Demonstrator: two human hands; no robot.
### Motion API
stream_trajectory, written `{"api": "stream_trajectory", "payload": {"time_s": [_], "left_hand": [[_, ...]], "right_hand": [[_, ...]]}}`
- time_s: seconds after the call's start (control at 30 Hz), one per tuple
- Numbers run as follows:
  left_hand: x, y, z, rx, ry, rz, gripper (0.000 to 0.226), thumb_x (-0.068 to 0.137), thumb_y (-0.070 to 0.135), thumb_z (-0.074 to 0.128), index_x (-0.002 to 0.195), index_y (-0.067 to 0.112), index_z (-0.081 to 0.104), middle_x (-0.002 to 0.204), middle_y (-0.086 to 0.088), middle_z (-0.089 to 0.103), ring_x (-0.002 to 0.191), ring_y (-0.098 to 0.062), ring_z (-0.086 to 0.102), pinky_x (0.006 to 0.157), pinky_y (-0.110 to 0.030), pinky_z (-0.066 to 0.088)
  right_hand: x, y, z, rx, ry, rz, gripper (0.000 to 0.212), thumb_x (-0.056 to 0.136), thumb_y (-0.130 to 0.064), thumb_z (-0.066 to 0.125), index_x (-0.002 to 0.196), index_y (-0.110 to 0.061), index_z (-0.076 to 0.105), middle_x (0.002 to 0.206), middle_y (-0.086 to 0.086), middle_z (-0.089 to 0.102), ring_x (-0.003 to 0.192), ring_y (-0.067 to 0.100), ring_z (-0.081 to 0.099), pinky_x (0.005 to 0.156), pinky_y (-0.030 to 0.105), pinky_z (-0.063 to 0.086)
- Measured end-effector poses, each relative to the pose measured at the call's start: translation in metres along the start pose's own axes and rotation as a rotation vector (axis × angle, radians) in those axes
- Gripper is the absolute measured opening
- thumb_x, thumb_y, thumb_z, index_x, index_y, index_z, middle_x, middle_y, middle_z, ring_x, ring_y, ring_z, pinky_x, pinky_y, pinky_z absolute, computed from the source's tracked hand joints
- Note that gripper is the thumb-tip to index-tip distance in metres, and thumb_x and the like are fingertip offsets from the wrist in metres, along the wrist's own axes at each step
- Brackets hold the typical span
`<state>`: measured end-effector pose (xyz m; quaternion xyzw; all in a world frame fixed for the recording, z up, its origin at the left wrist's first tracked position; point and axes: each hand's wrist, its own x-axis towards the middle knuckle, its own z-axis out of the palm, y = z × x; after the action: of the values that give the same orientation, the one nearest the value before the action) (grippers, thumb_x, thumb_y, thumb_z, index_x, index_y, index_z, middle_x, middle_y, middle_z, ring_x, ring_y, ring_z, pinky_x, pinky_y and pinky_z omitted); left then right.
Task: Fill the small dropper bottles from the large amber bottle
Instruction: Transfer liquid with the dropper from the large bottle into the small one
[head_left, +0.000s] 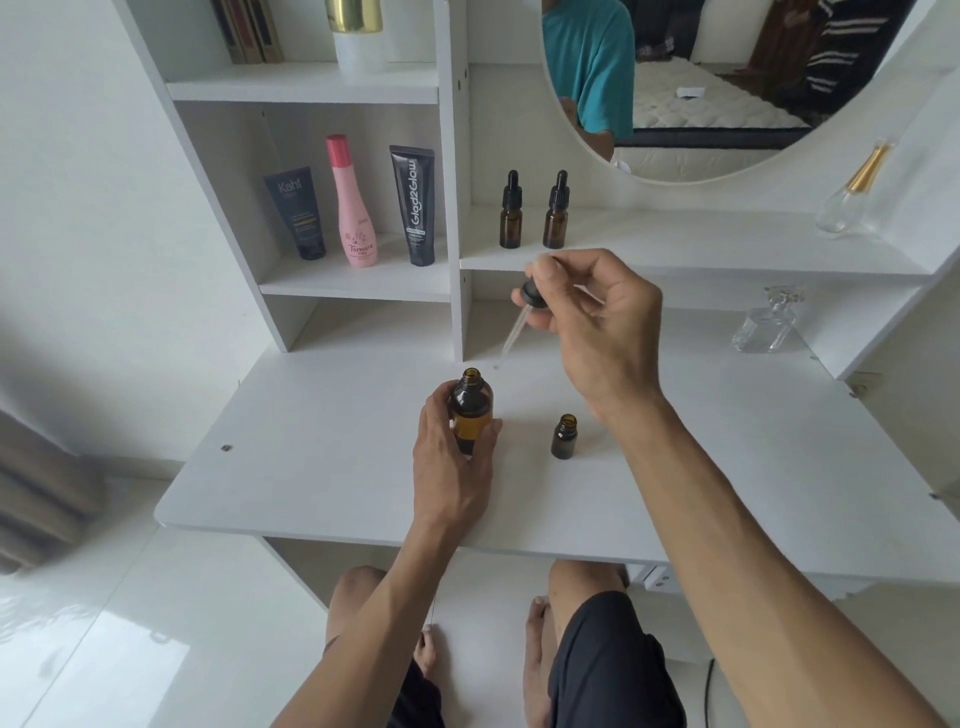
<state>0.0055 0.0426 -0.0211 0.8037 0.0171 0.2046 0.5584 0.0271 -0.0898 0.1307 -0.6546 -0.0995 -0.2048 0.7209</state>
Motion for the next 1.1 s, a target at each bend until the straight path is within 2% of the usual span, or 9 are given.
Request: {"api": "stream_trajectory", "payload": {"time_s": [0.2, 0.4, 0.57, 0.7, 0.93, 1.1], "left_hand": [[-0.001, 0.001, -0.001, -0.012, -0.004, 0.012, 0.048, 0.09, 0.026, 0.069, 0.129, 0.034, 0.042, 0.122, 0.01, 0.056, 0.092, -0.017, 0.062, 0.071, -0.005, 0.042], [-0.001, 0.002, -0.002, -0.011, -0.006, 0.003, 0.048, 0.09, 0.029, 0.069, 0.125, 0.043, 0.04, 0.122, 0.013, 0.055, 0.091, -0.017, 0.063, 0.072, -0.004, 0.041], [0.0, 0.0, -0.001, -0.001, -0.002, 0.01, 0.047, 0.09, 0.03, 0.068, 0.127, 0.038, 0.04, 0.123, 0.012, 0.055, 0.093, -0.018, 0.063, 0.073, -0.003, 0.04], [0.0, 0.001, -0.001, -0.001, -0.004, 0.009, 0.048, 0.09, 0.031, 0.069, 0.129, 0.034, 0.041, 0.123, 0.012, 0.054, 0.094, -0.018, 0.063, 0.073, -0.002, 0.04], [0.0, 0.002, -0.002, 0.005, 0.0, 0.014, 0.048, 0.091, 0.029, 0.069, 0.13, 0.032, 0.041, 0.121, 0.011, 0.053, 0.092, -0.018, 0.063, 0.072, -0.001, 0.039], [0.0, 0.002, -0.001, 0.003, 0.0, 0.012, 0.048, 0.09, 0.028, 0.069, 0.13, 0.032, 0.042, 0.12, 0.011, 0.053, 0.091, -0.021, 0.064, 0.072, -0.002, 0.039]], "right_hand": [[0.005, 0.004, 0.019, -0.019, -0.075, -0.009, 0.015, 0.094, -0.015, 0.069, 0.1, -0.001, 0.07, 0.086, 0.004, 0.073, 0.082, 0.022, 0.076, 0.066, 0.026, 0.058], [0.006, 0.01, 0.023, -0.058, -0.112, 0.01, 0.014, 0.094, -0.016, 0.07, 0.098, -0.002, 0.07, 0.082, 0.002, 0.073, 0.08, 0.019, 0.077, 0.067, 0.028, 0.06], [0.007, 0.01, 0.027, -0.074, -0.133, 0.019, 0.012, 0.093, -0.016, 0.071, 0.096, -0.005, 0.07, 0.085, 0.006, 0.074, 0.08, 0.02, 0.077, 0.066, 0.026, 0.06], [0.008, 0.012, 0.028, -0.108, -0.135, 0.016, 0.015, 0.09, -0.018, 0.074, 0.094, -0.004, 0.071, 0.083, 0.006, 0.075, 0.078, 0.02, 0.077, 0.065, 0.029, 0.061], [0.008, 0.017, 0.03, -0.158, -0.127, 0.012, 0.015, 0.088, -0.02, 0.077, 0.088, -0.007, 0.07, 0.085, 0.012, 0.076, 0.076, 0.022, 0.076, 0.066, 0.042, 0.064], [0.006, 0.023, 0.03, -0.185, -0.123, 0.017, 0.017, 0.087, -0.02, 0.078, 0.084, -0.006, 0.07, 0.079, 0.01, 0.075, 0.074, 0.023, 0.076, 0.068, 0.045, 0.063]]}}
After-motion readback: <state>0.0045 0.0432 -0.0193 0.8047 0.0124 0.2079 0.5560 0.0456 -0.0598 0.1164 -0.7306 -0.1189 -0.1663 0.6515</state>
